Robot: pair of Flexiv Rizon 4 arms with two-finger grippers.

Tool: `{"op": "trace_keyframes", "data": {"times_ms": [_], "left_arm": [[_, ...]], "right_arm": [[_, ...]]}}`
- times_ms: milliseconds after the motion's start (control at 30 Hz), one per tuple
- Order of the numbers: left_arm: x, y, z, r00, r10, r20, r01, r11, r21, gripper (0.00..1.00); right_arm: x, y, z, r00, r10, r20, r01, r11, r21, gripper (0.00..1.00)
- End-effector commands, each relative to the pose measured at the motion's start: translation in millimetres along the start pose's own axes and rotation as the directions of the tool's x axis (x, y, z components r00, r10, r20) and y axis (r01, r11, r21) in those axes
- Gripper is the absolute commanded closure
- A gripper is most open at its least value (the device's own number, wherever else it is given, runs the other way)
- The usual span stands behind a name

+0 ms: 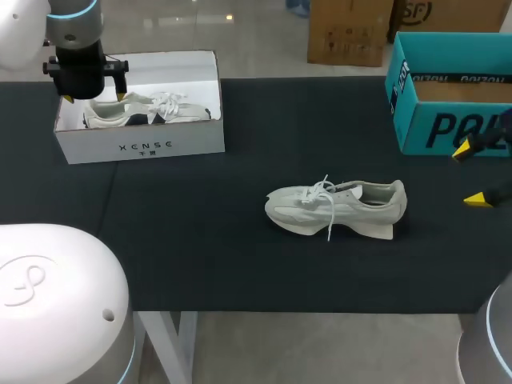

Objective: Take the shoe out of the shoebox, open the shoe tongue, remove and reinsert the insole, then place the shoe into the shoebox

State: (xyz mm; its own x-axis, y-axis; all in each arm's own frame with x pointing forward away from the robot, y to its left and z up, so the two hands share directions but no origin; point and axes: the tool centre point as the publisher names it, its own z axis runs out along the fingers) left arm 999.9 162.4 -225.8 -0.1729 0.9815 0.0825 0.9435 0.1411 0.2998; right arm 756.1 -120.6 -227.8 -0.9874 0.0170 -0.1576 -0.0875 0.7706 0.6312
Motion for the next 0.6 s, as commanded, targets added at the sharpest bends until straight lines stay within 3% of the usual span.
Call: {"op": "trace_keyframes", "data": {"times_ms": [33, 300, 400, 600], "left_arm": [[-0.1, 0.1, 0.0, 1.000, 0.000, -0.002, 0.000, 1.000, 0.000, 0.00], [-0.1, 0.1, 0.0, 1.000, 0.000, -0.002, 0.000, 1.000, 0.000, 0.00], [-0.1, 0.1, 0.0, 1.000, 0.000, -0.002, 0.000, 1.000, 0.000, 0.00], [-0.1, 0.1, 0.0, 1.000, 0.000, -0.002, 0.000, 1.000, 0.000, 0.00]], "right_arm": [[-1.7, -8.5, -8.5, 1.000, 0.003, -0.018, -0.003, 1.000, 0.006, 0.00], [-6.3, -24.8, -5.6, 0.999, 0.040, -0.019, -0.040, 0.999, -0.031, 0.00], [-9.5, -34.2, -1.5, 0.999, 0.049, -0.023, -0.051, 0.992, -0.115, 0.00], [-14.1, -55.9, 8.0, 0.998, 0.054, -0.024, -0.057, 0.988, -0.145, 0.00]]}}
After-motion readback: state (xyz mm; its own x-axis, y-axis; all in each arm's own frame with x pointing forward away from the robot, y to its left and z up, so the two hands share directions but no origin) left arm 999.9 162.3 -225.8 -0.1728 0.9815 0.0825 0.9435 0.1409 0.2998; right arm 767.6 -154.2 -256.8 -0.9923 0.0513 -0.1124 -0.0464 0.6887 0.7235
